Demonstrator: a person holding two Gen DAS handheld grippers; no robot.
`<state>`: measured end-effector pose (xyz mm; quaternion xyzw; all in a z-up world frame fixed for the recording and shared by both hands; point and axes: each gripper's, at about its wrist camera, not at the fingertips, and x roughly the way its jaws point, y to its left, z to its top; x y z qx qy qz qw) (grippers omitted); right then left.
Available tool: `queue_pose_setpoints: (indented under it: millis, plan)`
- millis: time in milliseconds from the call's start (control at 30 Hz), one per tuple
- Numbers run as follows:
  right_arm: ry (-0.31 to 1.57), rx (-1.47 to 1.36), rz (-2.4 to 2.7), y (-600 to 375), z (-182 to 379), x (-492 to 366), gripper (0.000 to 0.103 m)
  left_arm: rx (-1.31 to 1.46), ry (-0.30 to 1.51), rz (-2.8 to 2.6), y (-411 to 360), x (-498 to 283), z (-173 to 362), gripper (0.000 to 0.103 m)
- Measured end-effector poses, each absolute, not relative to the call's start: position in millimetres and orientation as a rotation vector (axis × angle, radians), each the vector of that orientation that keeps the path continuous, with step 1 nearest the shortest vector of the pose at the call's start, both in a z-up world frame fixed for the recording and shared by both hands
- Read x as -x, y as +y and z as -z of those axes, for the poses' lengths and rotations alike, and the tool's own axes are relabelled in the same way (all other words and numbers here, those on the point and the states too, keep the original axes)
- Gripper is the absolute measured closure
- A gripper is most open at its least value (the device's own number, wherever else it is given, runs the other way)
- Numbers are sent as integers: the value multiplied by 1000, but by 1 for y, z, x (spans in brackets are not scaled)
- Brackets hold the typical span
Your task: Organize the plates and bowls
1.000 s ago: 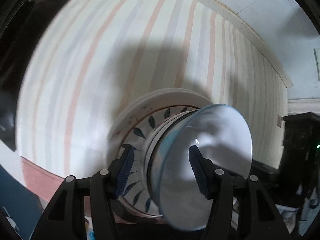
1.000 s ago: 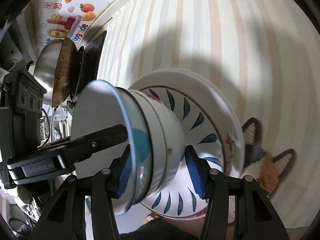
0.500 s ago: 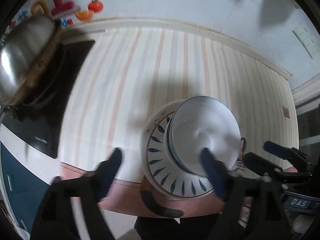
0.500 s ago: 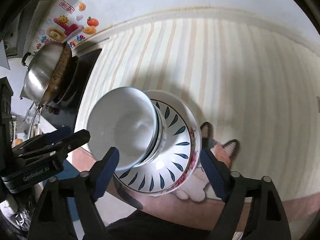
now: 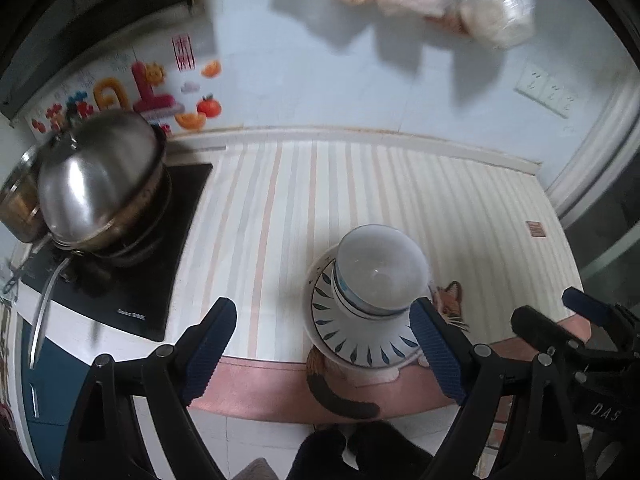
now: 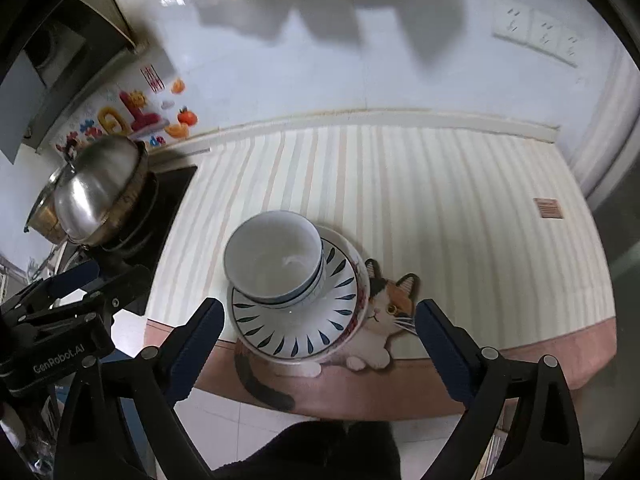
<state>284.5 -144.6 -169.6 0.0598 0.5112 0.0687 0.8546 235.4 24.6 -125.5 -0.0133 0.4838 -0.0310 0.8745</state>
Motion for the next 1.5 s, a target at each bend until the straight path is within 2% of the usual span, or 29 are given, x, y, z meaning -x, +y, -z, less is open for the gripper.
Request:
queue_pose_setpoints:
  millis: [433, 800, 1133, 1500]
  plan:
    - [872, -88, -130, -149, 83, -148, 4, 21, 841, 23, 22, -108, 65, 14]
    - [797, -65, -134, -150, 47, -30, 4, 26, 805, -20, 27, -12, 41, 14]
    - [727, -47, -103, -145, 20, 19, 3, 19, 749, -10, 34, 23, 23, 14]
    - [703, -42, -72, -139, 12, 33, 3, 17, 736, -1, 42, 34, 19, 14]
